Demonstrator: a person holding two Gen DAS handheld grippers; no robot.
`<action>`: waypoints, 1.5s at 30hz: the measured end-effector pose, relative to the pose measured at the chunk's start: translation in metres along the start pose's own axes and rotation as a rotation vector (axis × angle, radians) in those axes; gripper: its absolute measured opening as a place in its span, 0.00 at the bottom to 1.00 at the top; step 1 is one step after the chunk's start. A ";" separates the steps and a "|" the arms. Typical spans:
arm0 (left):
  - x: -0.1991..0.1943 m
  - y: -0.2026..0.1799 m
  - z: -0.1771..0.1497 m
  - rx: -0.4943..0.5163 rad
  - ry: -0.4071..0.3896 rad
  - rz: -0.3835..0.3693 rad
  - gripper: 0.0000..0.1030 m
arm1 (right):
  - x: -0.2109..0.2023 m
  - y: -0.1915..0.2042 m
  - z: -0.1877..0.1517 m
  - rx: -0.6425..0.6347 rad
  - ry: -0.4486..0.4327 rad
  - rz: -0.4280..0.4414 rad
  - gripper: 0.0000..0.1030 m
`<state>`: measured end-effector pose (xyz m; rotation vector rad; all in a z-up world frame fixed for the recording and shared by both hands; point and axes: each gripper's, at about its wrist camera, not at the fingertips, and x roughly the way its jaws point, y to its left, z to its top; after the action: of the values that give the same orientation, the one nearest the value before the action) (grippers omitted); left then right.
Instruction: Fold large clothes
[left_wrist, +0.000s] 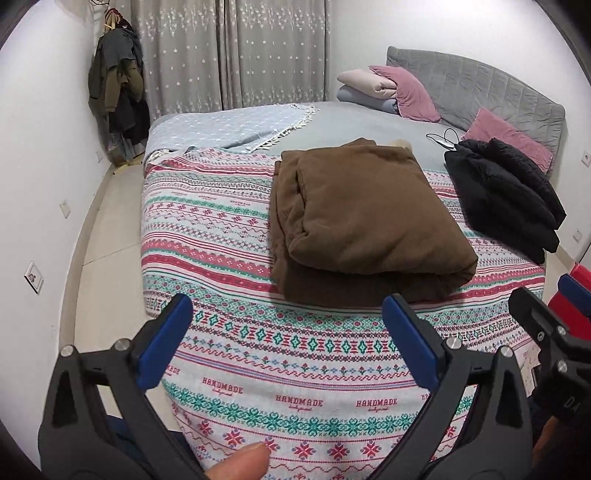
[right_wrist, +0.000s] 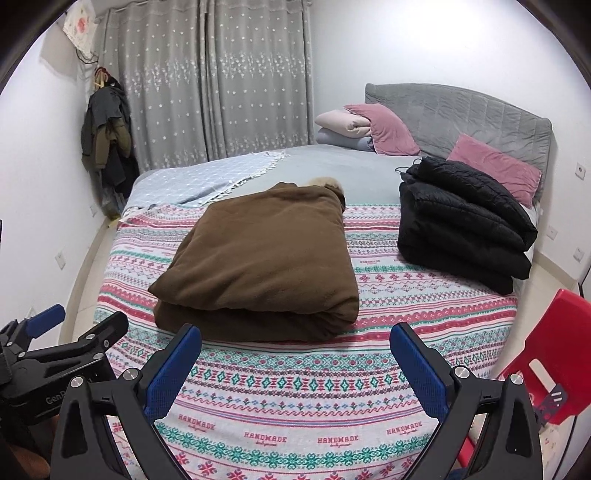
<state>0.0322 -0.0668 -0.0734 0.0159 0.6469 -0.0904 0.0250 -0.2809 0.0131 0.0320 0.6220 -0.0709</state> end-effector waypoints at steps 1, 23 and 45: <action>0.001 0.000 0.000 0.001 0.001 -0.001 0.99 | 0.001 0.000 0.000 -0.001 0.003 0.000 1.00; 0.000 0.002 0.002 -0.002 -0.007 -0.011 0.99 | 0.005 0.001 0.001 -0.005 0.005 -0.021 1.00; -0.002 0.001 0.001 -0.011 -0.007 -0.027 0.99 | 0.007 0.002 0.000 -0.015 0.007 -0.020 1.00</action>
<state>0.0315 -0.0653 -0.0718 -0.0041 0.6407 -0.1126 0.0307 -0.2790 0.0087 0.0110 0.6298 -0.0853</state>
